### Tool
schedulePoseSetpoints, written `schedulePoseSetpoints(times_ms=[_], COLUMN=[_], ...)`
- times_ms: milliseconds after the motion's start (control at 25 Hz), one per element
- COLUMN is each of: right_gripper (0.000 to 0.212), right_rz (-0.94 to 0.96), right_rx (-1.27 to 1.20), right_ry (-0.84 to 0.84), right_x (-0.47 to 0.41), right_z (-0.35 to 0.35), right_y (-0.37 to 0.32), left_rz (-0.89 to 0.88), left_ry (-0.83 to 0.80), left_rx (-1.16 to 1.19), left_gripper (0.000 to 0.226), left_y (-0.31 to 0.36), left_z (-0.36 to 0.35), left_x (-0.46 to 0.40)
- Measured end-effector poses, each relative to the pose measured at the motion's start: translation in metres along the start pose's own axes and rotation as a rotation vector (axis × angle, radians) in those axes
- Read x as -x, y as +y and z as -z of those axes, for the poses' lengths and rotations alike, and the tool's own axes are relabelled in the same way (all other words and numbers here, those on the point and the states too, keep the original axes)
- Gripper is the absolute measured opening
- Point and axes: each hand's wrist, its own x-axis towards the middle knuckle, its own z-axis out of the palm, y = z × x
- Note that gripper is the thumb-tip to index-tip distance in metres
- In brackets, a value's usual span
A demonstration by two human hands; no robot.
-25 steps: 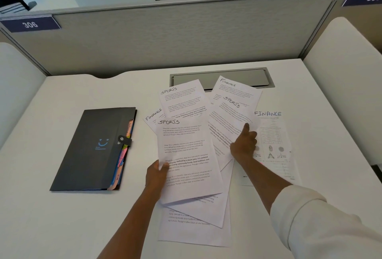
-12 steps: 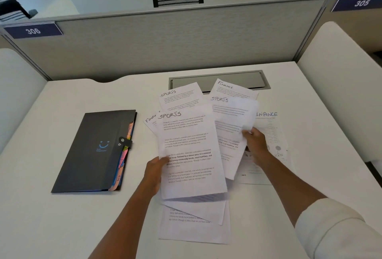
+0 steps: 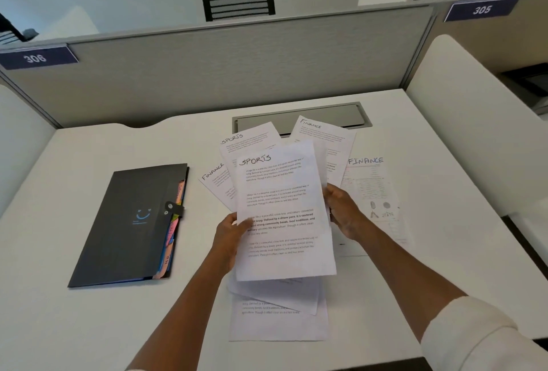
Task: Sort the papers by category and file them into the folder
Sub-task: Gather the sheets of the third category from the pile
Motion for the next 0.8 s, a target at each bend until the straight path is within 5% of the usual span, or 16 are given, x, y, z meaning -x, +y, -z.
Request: schedulePoseSetpoints(times_ms=[200, 640, 800], right_gripper=[0.040, 0.023, 0.025], right_rz=[0.065, 0.420, 0.377], right_rx=[0.084, 0.127, 0.211], right_ry=[0.000, 0.087, 0.084], right_x=[0.016, 0.042, 0.044], right_z=[-0.011, -0.024, -0.024], right_y=[-0.001, -0.017, -0.001], left_rz=[-0.113, -0.473, -0.510], left_ry=[0.051, 0.016, 0.053], left_rx=[-0.078, -0.148, -0.238], left_gripper=[0.022, 0.025, 0.024], left_y=[-0.002, 0.016, 0.007], left_z=[-0.002, -0.006, -0.003], left_x=[0.010, 0.040, 0.047])
